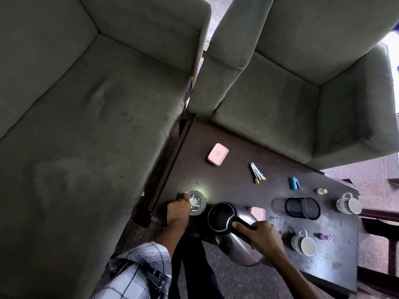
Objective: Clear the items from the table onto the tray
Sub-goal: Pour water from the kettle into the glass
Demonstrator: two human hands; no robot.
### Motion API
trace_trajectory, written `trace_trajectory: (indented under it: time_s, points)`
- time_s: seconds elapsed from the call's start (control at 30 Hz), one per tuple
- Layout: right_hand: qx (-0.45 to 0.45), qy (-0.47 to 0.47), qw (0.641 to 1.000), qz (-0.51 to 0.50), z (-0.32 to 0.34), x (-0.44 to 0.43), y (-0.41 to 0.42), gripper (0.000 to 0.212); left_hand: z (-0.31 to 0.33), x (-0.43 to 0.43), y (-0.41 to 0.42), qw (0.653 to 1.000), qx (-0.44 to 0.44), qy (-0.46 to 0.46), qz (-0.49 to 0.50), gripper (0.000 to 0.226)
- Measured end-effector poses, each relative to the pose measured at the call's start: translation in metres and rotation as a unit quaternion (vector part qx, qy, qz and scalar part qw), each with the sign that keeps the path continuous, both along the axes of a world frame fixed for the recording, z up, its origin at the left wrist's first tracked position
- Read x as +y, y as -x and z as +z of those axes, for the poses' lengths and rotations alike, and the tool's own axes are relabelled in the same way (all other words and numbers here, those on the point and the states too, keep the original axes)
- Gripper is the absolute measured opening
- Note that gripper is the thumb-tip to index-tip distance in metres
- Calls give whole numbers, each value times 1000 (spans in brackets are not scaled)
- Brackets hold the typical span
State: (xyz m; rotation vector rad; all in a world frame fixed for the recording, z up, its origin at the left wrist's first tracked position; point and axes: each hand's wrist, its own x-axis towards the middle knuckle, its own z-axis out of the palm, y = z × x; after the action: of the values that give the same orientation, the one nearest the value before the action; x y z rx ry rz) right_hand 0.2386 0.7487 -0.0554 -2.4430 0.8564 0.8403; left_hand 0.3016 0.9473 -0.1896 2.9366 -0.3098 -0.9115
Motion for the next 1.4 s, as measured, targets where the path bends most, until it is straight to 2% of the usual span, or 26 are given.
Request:
trace_trajectory:
  time_s: [1.4]
  points:
    - [-12,-16,1000,-9,1,1,-1,62,0,0,0,1000,3,-2,2,49]
